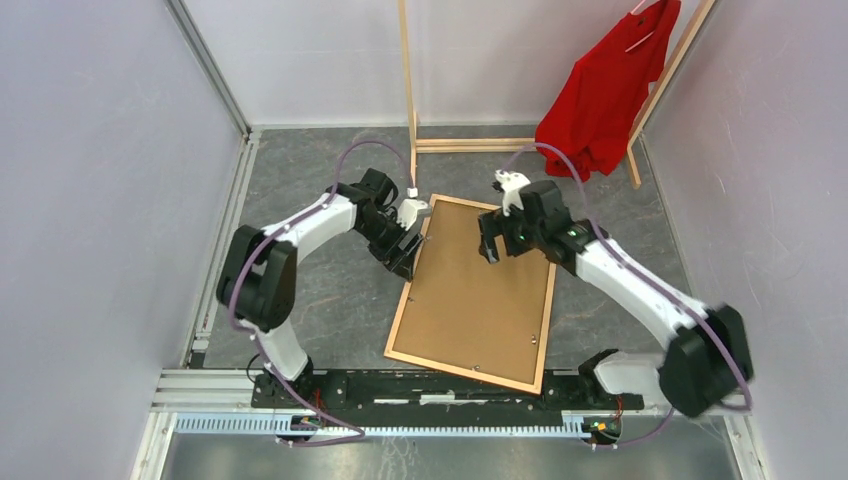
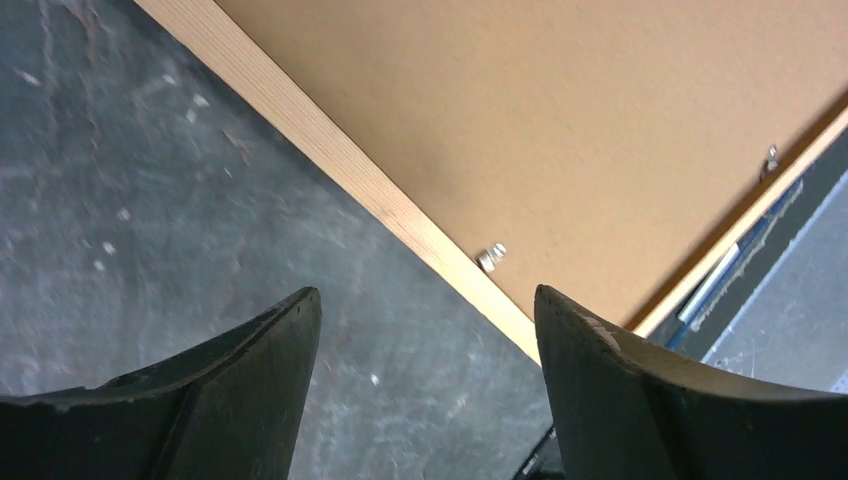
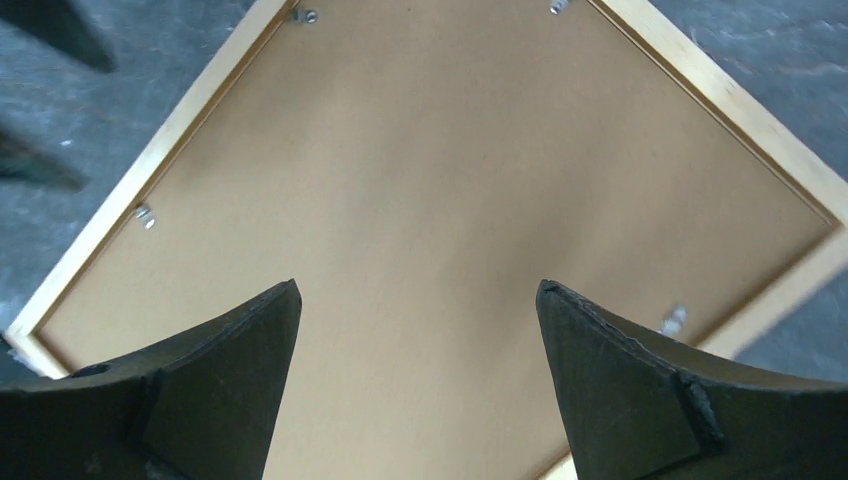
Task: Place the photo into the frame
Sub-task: Adjust the photo frame at the center of the board.
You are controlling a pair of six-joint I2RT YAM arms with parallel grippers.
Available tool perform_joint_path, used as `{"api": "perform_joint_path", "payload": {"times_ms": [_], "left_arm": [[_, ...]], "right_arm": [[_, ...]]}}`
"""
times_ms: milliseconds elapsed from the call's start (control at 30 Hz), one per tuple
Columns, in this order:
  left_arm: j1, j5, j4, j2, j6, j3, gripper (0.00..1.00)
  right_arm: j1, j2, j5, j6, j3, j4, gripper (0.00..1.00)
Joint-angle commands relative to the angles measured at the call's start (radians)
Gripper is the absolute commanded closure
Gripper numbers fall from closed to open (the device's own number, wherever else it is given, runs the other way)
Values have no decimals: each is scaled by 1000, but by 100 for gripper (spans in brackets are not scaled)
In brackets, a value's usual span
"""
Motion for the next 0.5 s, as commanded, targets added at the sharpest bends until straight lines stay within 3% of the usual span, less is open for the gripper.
{"api": "perform_joint_path", "payload": {"times_ms": [0,200,467], "left_arm": [[4,77,79,101,-62,79,17],[-50,103,77,156,-35,84,21],[-69,23,82,186,13,92,47]], "right_arm": [[-3,-218,27,73,-84,-105,5],[-6,-403,38,143,-180,-229,4],[-10,-420,9,148,-158,-267,2]]}}
